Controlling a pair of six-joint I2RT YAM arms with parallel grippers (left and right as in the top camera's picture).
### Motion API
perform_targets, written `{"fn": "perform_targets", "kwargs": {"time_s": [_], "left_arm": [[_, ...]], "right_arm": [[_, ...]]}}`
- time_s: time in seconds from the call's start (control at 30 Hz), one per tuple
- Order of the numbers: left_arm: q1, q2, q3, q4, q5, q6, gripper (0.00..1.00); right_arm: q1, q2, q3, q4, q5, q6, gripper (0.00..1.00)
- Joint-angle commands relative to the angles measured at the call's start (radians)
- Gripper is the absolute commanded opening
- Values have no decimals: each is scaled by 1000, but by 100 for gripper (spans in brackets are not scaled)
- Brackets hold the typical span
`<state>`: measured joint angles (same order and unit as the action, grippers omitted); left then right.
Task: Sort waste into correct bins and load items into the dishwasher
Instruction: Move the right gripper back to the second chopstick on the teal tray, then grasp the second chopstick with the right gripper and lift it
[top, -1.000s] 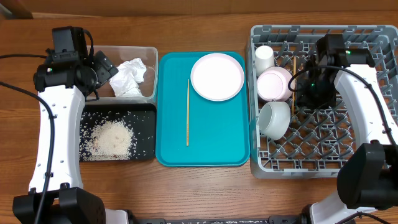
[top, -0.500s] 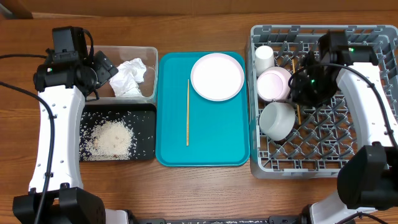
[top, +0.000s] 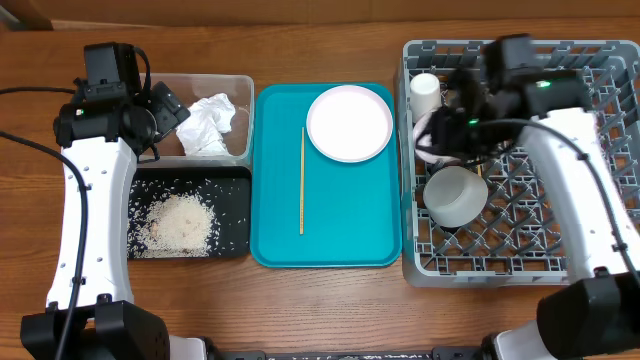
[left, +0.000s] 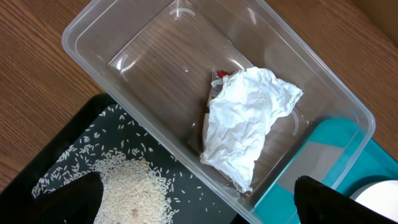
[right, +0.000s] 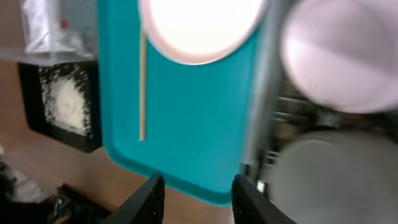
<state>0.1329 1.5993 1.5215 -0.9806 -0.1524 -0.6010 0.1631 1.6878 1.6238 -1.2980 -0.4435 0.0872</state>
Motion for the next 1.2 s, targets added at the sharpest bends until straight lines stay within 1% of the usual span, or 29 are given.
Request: {"fn": "perform_targets", "kwargs": {"time_s": [0.0, 0.07, 0.2, 0.3, 0.43, 0.47, 0.53, 0.73, 1.0, 1.17], "left_arm": [[3, 3, 12, -2, 4, -13, 100], [3, 3, 12, -2, 4, -13, 100], [3, 3, 12, -3, 4, -13, 100], [3, 3, 12, -2, 4, -13, 100], [3, 3, 12, -2, 4, -13, 100], [3, 3, 12, -3, 4, -13, 100], [3, 3, 12, -3, 4, -13, 100], [3, 3, 12, -2, 4, -13, 100], [3, 3, 12, -3, 4, -13, 100], [3, 3, 12, -2, 4, -13, 100]], "right_arm": [[98, -12, 16, 27, 16, 121, 38], [182, -7, 13, 55, 79, 180, 38], [294, 14, 11, 86, 151, 262, 38], [393, 39, -3, 136, 229, 356, 38], [526, 72, -54, 243, 419, 537, 39], [558, 82, -68, 274, 470, 572, 40], [609, 108, -87, 326, 547, 608, 41], [687, 170, -150, 484, 732, 621, 39], [692, 256, -223, 690, 729, 621, 34], [694, 335, -226, 776, 673, 621, 34]]}}
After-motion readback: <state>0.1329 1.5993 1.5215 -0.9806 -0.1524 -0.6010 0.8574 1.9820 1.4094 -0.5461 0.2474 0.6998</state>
